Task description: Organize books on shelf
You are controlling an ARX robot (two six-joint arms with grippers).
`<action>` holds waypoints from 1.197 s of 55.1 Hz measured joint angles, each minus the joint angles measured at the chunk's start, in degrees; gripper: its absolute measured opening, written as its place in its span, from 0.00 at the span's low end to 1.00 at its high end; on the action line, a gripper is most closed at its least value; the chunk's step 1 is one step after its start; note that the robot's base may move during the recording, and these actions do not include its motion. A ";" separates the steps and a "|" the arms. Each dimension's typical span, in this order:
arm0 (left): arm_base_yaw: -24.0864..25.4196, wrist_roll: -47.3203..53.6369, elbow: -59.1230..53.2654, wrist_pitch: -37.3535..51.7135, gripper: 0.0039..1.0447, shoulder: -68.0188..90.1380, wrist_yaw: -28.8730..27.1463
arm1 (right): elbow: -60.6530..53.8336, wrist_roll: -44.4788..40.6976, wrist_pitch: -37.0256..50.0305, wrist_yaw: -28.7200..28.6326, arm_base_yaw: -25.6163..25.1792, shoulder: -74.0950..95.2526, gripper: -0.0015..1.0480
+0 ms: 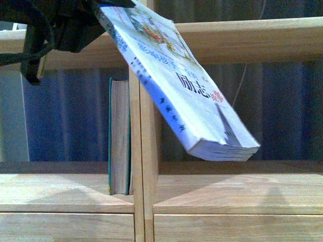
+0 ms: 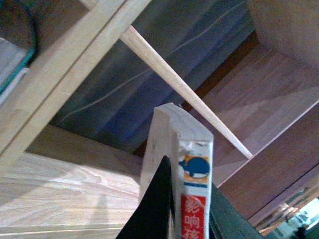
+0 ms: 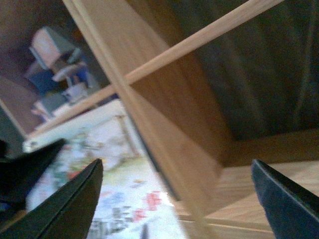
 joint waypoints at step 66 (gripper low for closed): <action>39.87 52.72 -12.04 -25.27 0.06 -27.85 13.88 | -23.56 -30.05 -2.80 11.93 -7.76 -7.89 0.23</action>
